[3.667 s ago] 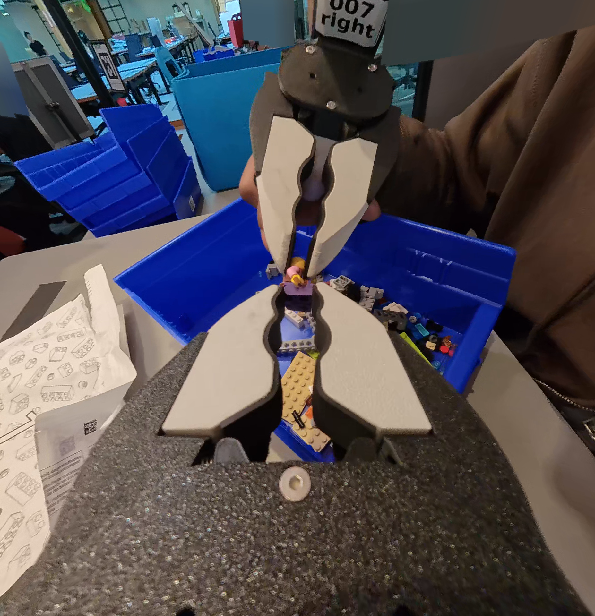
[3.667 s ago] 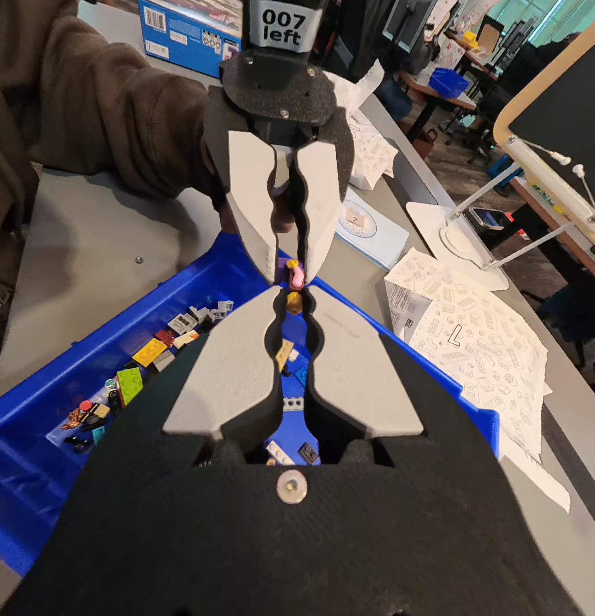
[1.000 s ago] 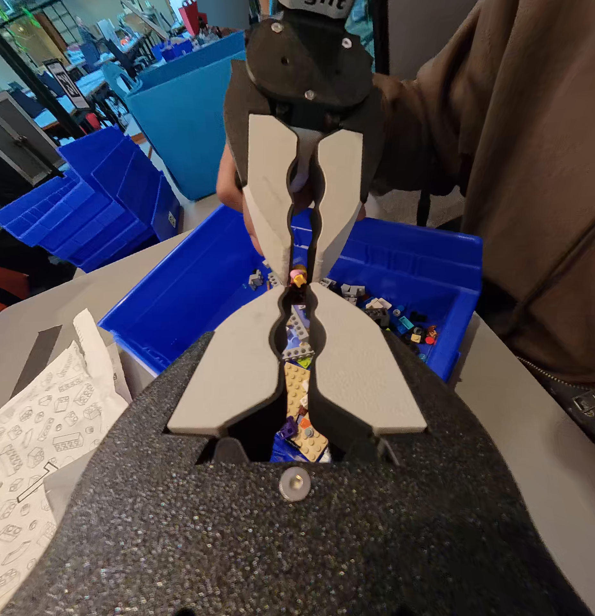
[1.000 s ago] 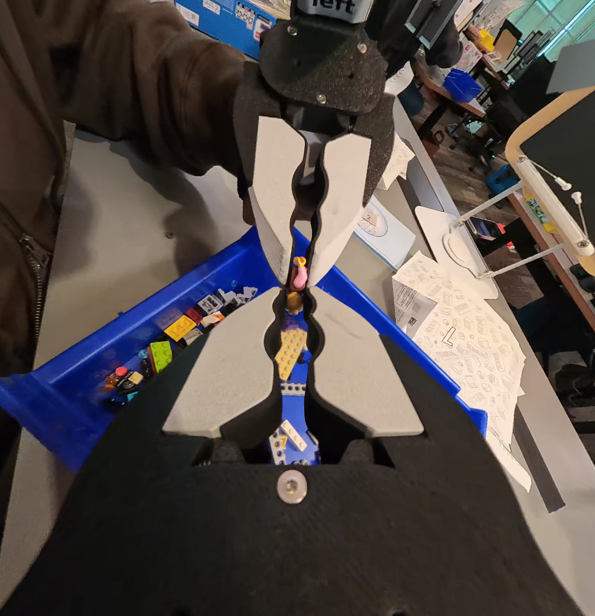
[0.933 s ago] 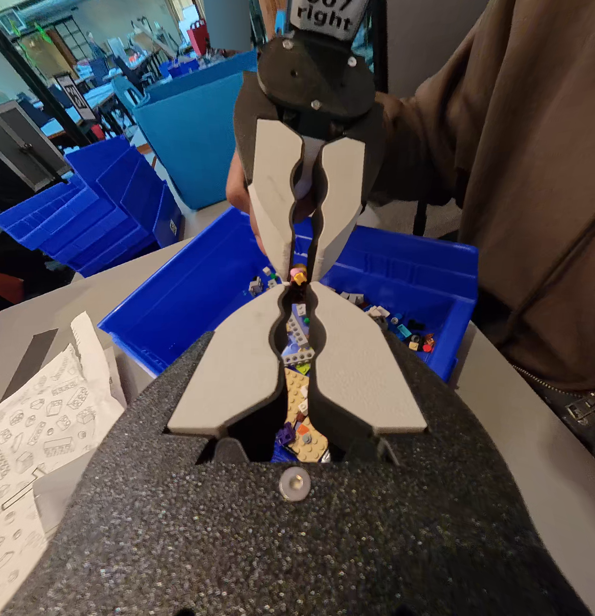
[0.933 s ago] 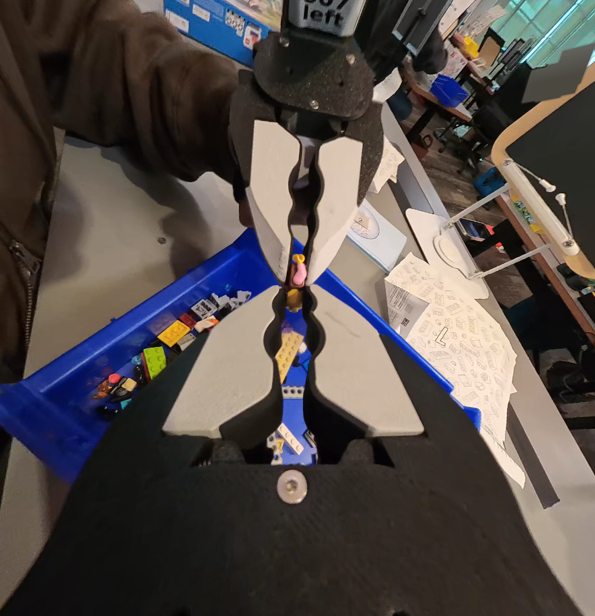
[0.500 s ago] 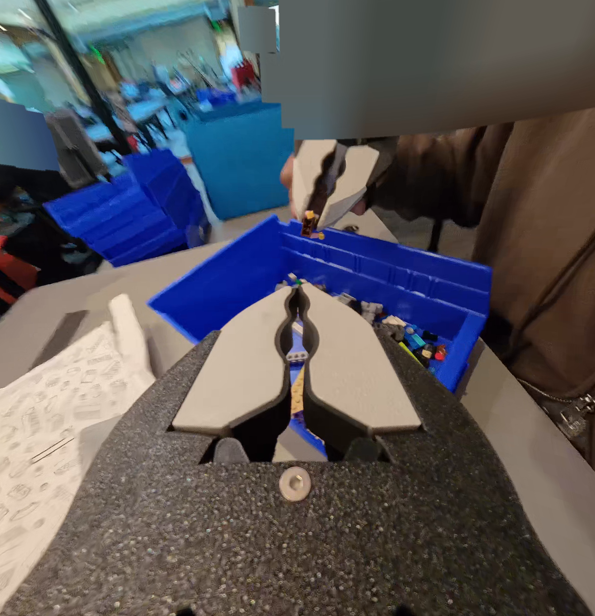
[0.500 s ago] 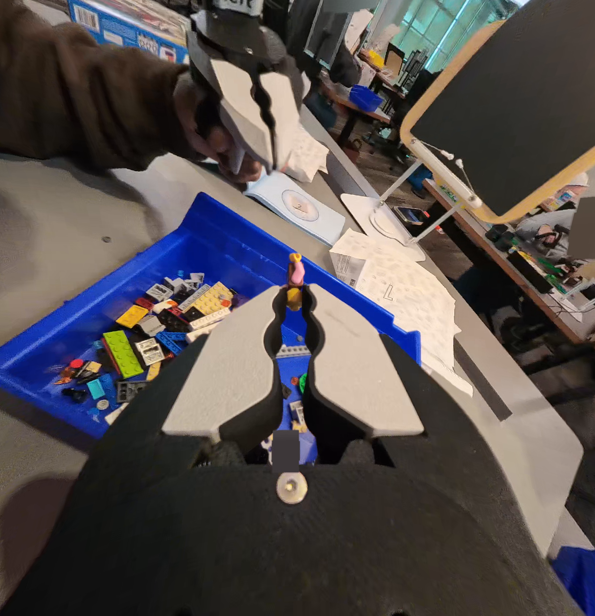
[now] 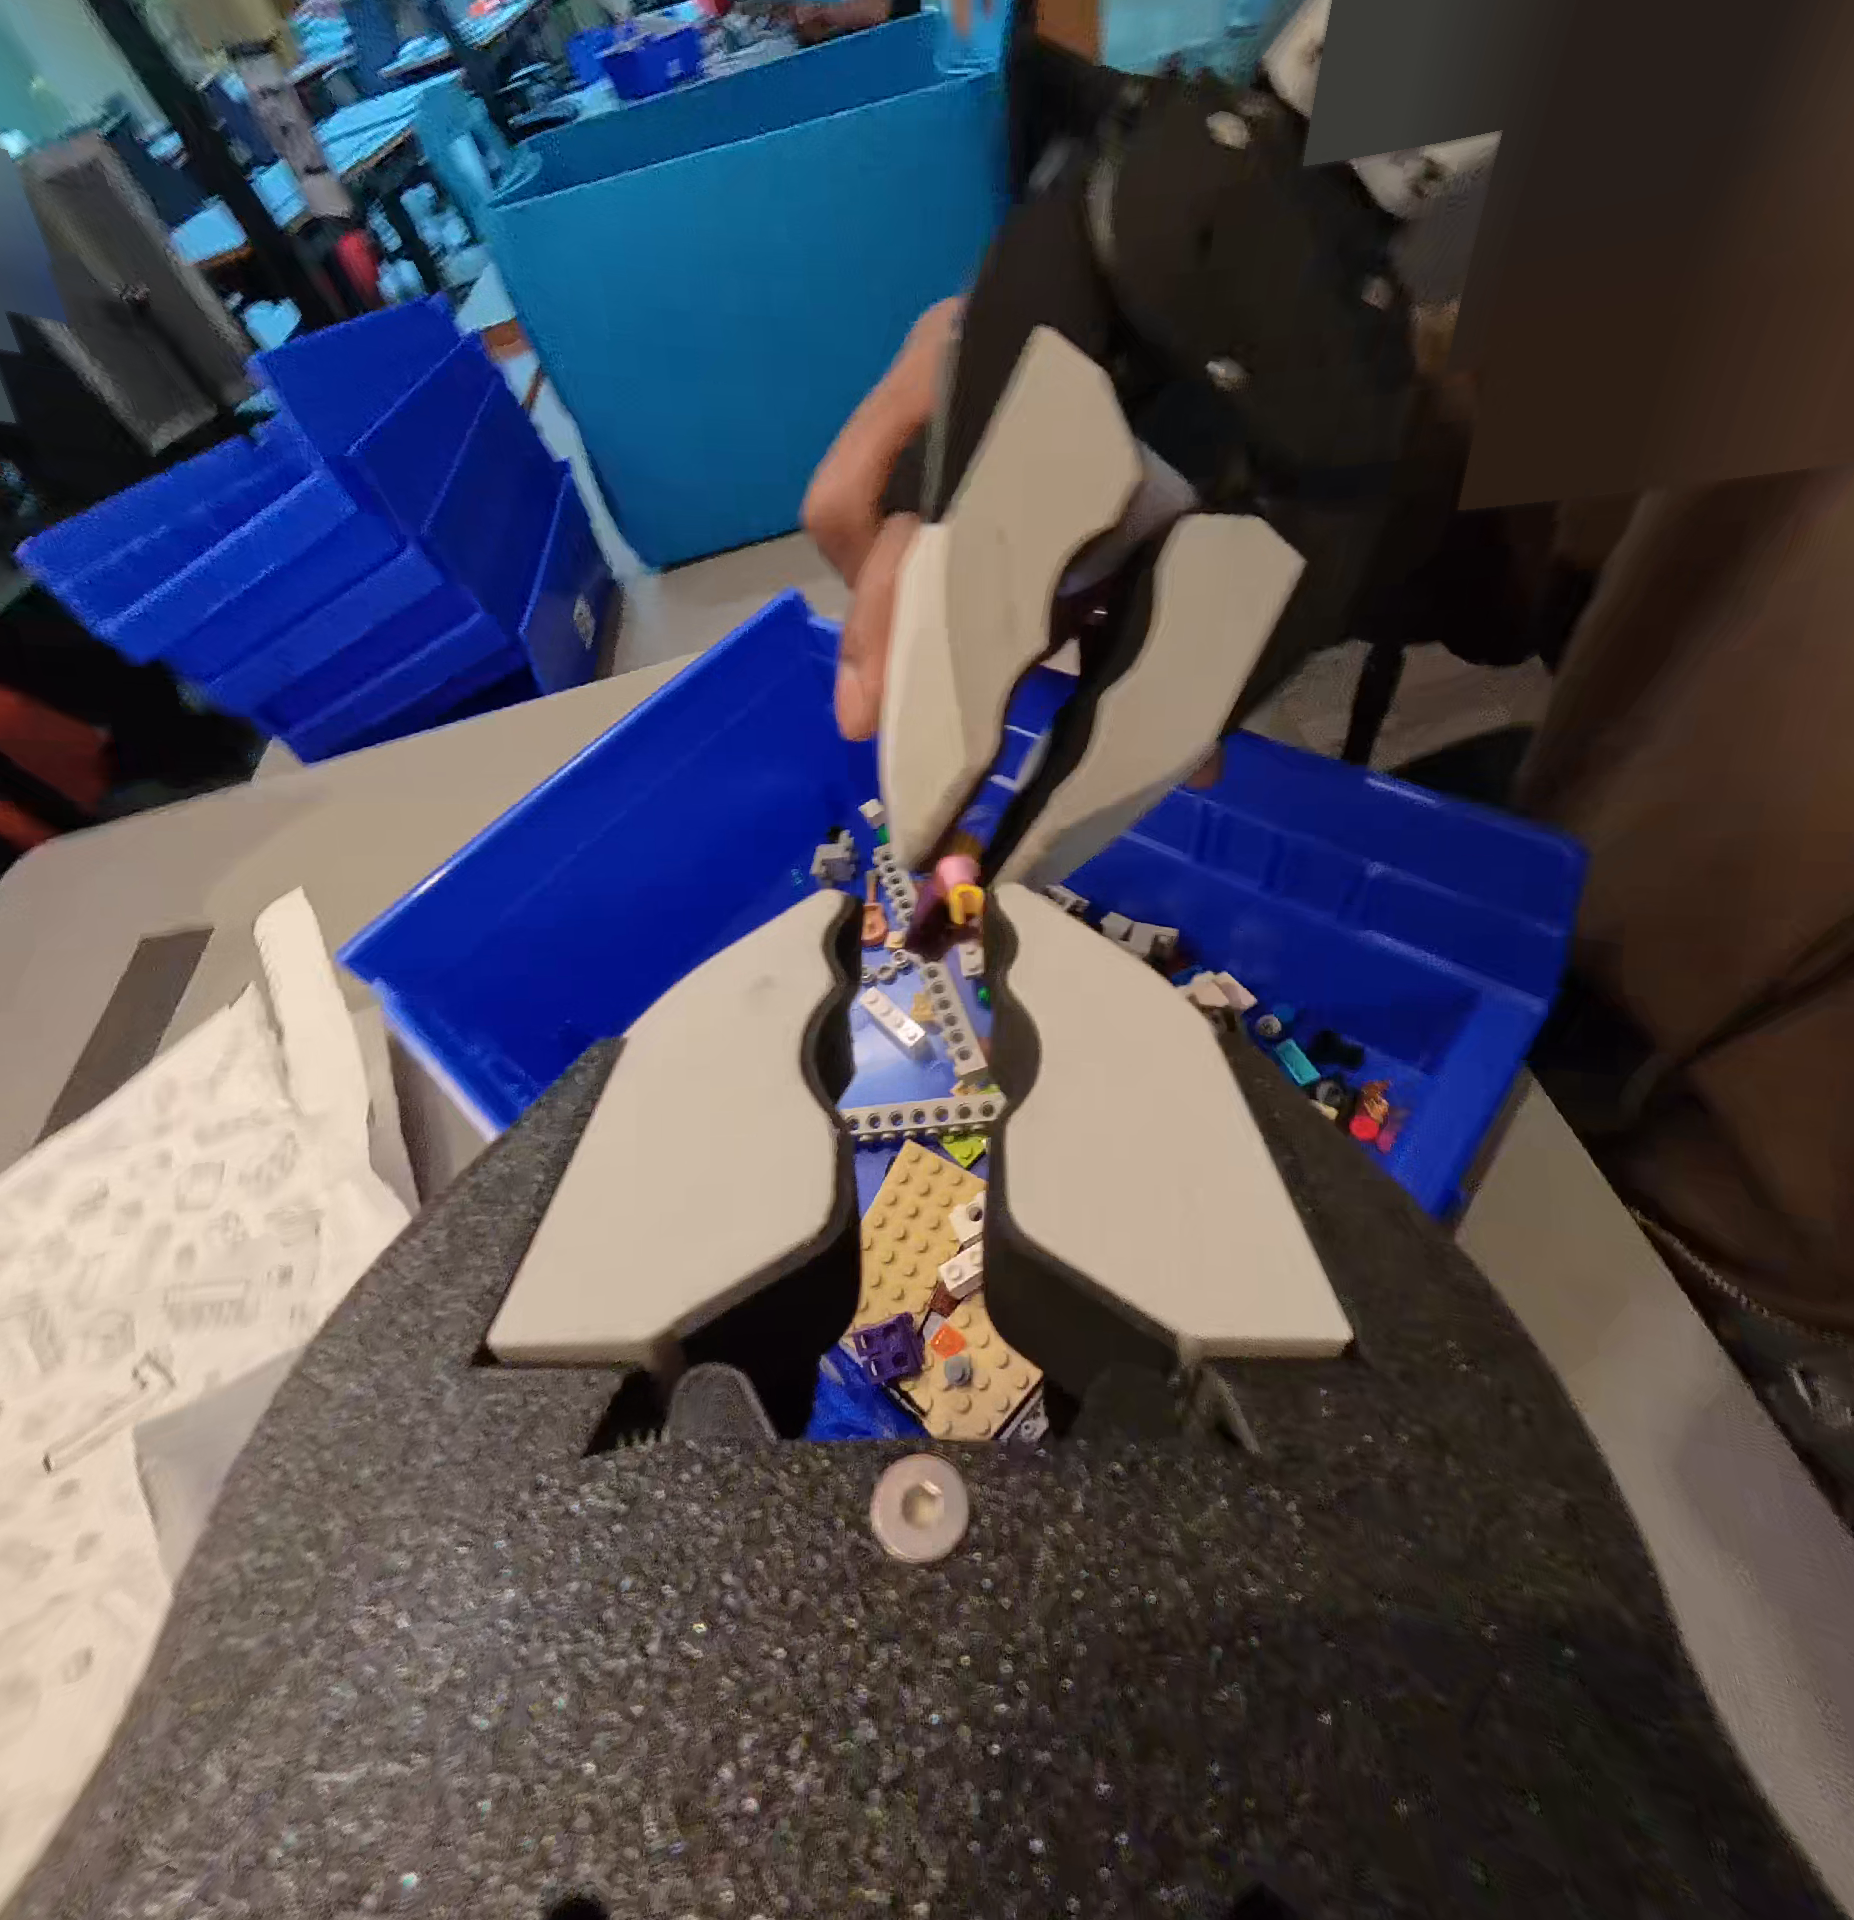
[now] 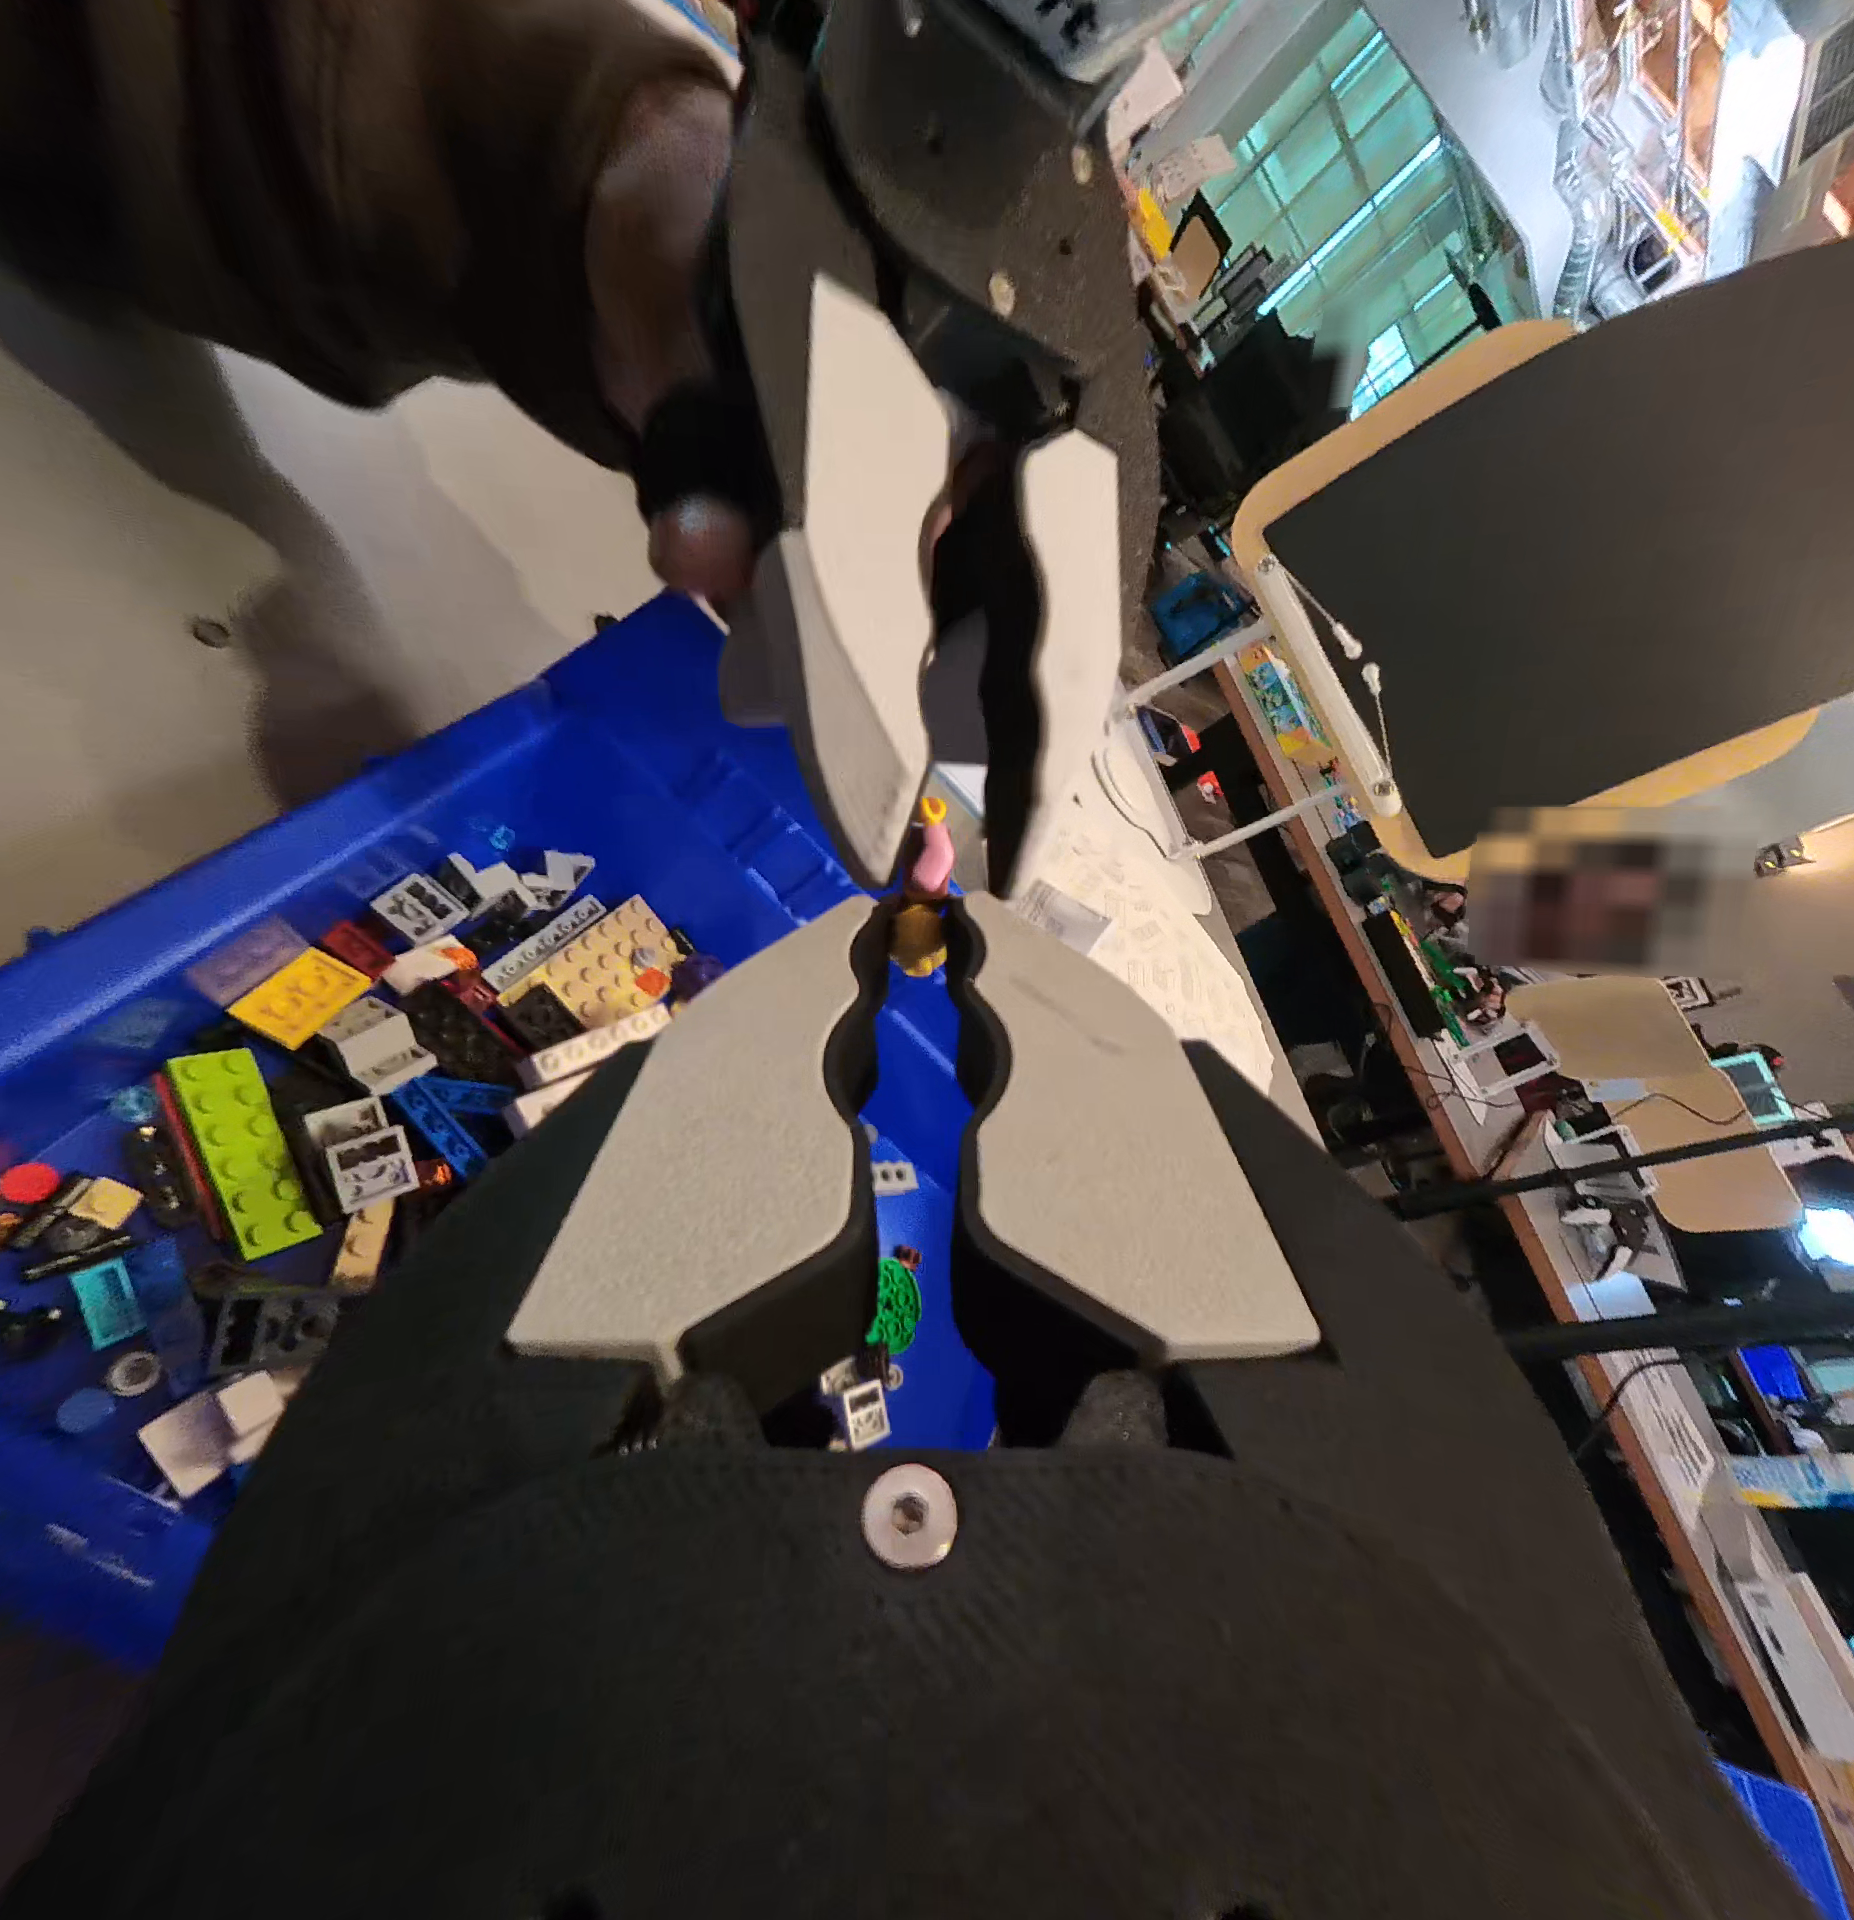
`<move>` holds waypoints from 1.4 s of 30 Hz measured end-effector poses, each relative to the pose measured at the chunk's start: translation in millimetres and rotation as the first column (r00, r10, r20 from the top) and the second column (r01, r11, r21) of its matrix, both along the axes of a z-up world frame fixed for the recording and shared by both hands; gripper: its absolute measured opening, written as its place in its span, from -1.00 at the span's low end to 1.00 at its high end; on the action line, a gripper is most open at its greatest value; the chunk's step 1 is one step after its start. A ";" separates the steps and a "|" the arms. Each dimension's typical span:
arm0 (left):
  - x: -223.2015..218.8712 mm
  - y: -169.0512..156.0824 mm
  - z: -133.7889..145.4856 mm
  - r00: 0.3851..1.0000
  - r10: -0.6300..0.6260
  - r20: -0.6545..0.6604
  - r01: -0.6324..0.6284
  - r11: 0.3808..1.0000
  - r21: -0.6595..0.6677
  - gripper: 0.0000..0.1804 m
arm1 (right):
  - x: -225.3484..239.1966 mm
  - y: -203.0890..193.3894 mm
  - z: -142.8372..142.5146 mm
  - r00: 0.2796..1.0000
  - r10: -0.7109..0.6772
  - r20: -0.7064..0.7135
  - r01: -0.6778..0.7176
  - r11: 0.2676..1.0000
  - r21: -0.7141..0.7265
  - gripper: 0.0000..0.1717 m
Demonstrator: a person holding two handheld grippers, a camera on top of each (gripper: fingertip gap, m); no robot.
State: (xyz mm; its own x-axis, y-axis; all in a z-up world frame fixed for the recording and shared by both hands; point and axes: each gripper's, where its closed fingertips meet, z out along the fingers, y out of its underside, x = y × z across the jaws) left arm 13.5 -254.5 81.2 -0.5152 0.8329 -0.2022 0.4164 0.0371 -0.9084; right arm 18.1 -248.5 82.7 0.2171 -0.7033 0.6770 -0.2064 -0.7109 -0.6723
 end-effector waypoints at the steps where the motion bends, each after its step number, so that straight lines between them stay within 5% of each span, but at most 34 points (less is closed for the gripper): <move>1: -3.0 3.8 0.8 0.999 -0.033 0.002 0.033 0.999 -0.022 -0.84 | -0.1 1.7 1.9 1.000 0.006 0.006 -0.006 1.000 0.009 -0.88; 6: -3.0 7.8 5.5 0.996 -0.083 -0.025 0.081 0.995 -0.066 -0.91 | -0.5 6.4 9.4 0.998 0.051 0.026 -0.053 0.995 0.087 -0.89; 18: 3.8 11.2 5.9 0.973 -0.041 -0.227 0.100 0.963 0.251 -0.91 | -10.6 14.7 21.1 0.988 0.107 0.110 -0.091 0.987 -0.136 -0.92; 22: 49.4 6.0 25.9 0.936 0.047 -0.349 0.041 0.970 0.240 -0.92 | -36.4 -38.5 52.6 0.975 -0.044 0.217 0.054 0.998 -0.040 -1.00; 26: 29.2 8.1 25.2 0.976 -0.003 -0.218 0.037 0.988 0.149 -0.91 | -17.2 -48.3 31.9 0.988 -0.116 0.103 0.113 0.993 0.035 -0.97; 31: 10.2 4.2 9.4 0.988 0.082 -0.132 -0.056 0.979 0.196 -0.91 | 10.3 -37.7 10.0 0.980 -0.192 0.046 0.197 0.964 -0.177 -0.70; 36: 6.9 -0.4 -1.2 0.982 0.174 -0.073 -0.155 0.963 0.220 -0.91 | 22.6 -32.6 -7.3 0.966 -0.259 0.005 0.237 0.875 -0.423 -0.70; 42: 5.4 -1.4 -4.8 0.975 0.211 -0.067 -0.191 0.954 0.233 -0.92 | 28.6 -32.2 -10.2 0.961 -0.278 0.008 0.243 0.824 -0.512 -0.91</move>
